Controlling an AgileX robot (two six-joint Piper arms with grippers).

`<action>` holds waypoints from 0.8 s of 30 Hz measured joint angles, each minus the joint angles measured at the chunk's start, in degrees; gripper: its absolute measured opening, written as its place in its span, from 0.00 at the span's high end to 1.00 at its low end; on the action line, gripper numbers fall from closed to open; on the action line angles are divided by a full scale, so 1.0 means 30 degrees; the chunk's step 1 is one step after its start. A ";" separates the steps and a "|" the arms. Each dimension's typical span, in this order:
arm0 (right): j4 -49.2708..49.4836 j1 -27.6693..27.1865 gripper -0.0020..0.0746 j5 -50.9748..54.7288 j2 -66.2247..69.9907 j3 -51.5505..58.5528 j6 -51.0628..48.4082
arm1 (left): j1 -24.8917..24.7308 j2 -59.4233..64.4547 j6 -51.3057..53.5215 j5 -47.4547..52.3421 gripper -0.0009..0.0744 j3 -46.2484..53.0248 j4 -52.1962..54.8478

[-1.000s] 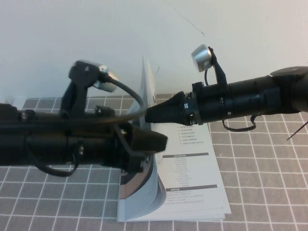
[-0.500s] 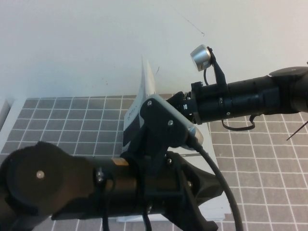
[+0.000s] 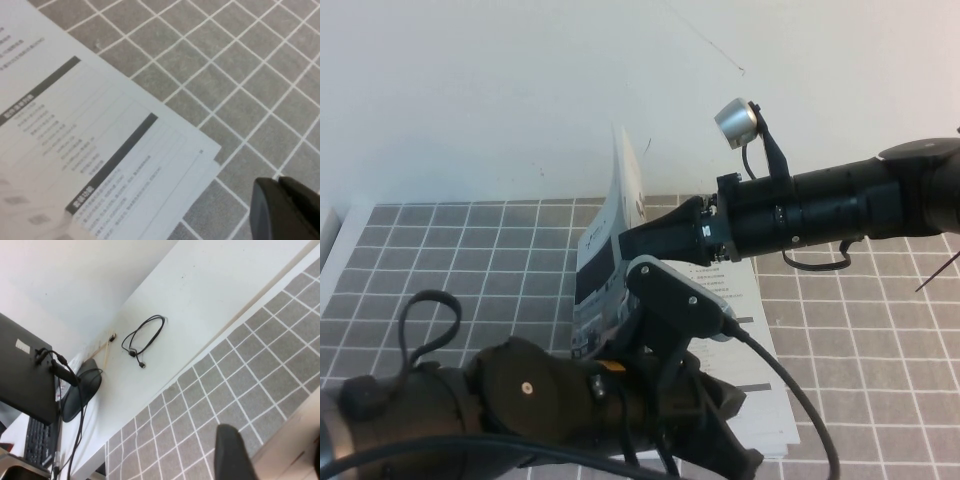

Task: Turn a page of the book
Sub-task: Open the closed book

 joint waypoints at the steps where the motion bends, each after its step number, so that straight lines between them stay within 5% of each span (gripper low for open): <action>1: -0.0024 0.0000 0.54 0.0000 0.0000 0.0000 0.0000 | 0.0000 0.0162 0.0000 -0.0310 0.99 0.0000 -0.0092; 16: -0.1075 0.0000 0.54 -0.0164 -0.0092 -0.0037 -0.0578 | 0.0000 0.0354 0.1195 -0.5237 0.99 0.0000 -0.0738; 24: -0.3553 0.0000 0.54 -0.1343 -0.1560 -0.0037 -0.0955 | 0.0000 0.0354 0.4840 -0.8898 0.99 0.0126 -0.3867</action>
